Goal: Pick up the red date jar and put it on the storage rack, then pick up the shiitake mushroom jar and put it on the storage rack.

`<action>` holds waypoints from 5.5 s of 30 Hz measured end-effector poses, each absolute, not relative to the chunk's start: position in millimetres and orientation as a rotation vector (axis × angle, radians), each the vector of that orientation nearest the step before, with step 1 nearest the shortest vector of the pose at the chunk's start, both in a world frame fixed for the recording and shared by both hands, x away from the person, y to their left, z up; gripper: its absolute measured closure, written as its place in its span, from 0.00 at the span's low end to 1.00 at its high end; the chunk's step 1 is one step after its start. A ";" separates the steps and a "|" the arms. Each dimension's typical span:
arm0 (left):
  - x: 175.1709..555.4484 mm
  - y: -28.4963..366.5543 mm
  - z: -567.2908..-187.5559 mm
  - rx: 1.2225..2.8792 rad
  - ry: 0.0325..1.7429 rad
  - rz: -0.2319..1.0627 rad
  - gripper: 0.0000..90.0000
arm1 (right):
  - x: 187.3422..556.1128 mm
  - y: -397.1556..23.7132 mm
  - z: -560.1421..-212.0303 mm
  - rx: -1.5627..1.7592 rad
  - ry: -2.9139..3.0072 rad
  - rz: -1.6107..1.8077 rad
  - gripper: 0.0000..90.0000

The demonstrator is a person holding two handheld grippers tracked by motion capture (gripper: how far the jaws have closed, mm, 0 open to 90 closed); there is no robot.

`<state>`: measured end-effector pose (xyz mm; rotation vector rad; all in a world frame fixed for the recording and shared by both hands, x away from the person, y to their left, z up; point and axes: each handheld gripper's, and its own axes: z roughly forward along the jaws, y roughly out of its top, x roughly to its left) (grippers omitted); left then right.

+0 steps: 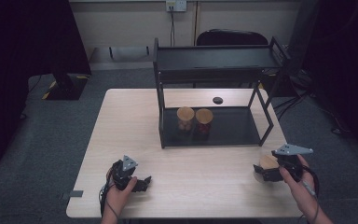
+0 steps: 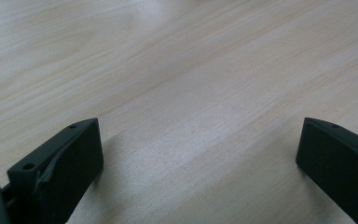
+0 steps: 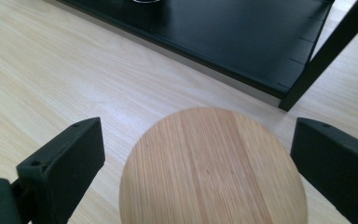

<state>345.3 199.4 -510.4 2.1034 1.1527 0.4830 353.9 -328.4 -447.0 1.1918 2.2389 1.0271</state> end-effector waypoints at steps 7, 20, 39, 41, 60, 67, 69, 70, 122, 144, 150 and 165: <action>345.4 199.5 -510.4 2.105 1.152 0.483 0.00 | 349.1 -334.6 -454.5 1.201 2.247 1.032 0.03; 345.4 199.5 -510.4 2.105 1.152 0.483 0.00 | 345.3 -339.9 -464.8 1.219 2.238 1.047 0.03; 345.3 199.5 -510.4 2.105 1.152 0.483 0.00 | 336.5 -351.5 -483.5 1.252 2.228 1.091 0.02; 345.4 199.5 -510.4 2.105 1.152 0.483 0.00 | 335.6 -351.4 -486.0 1.255 2.234 1.094 0.02; 345.4 199.5 -510.4 2.105 1.152 0.483 0.00 | 330.8 -357.1 -496.3 1.258 2.252 1.099 0.02; 345.3 199.5 -510.4 2.105 1.152 0.483 0.00 | 330.5 -358.9 -498.9 1.283 2.255 1.101 0.02; 345.3 199.4 -510.4 2.104 1.153 0.483 0.00 | 330.3 -359.4 -499.1 1.281 2.254 1.099 0.02; 345.4 199.5 -510.3 2.106 1.152 0.483 0.00 | 330.2 -359.6 -499.0 1.277 2.252 1.103 0.02; 345.4 199.5 -510.4 2.105 1.152 0.482 0.00 | 341.6 -351.3 -496.3 1.168 2.180 1.168 0.16; 345.7 199.7 -510.3 2.107 1.150 0.482 0.00 | 343.9 -344.1 -495.3 1.098 2.189 1.163 0.28; 345.7 199.8 -510.3 2.108 1.148 0.482 0.00 | 344.1 -343.6 -494.5 1.103 2.191 1.152 0.29; 345.8 199.8 -510.3 2.109 1.148 0.482 0.00 | 344.6 -343.3 -491.2 1.110 2.217 1.138 0.29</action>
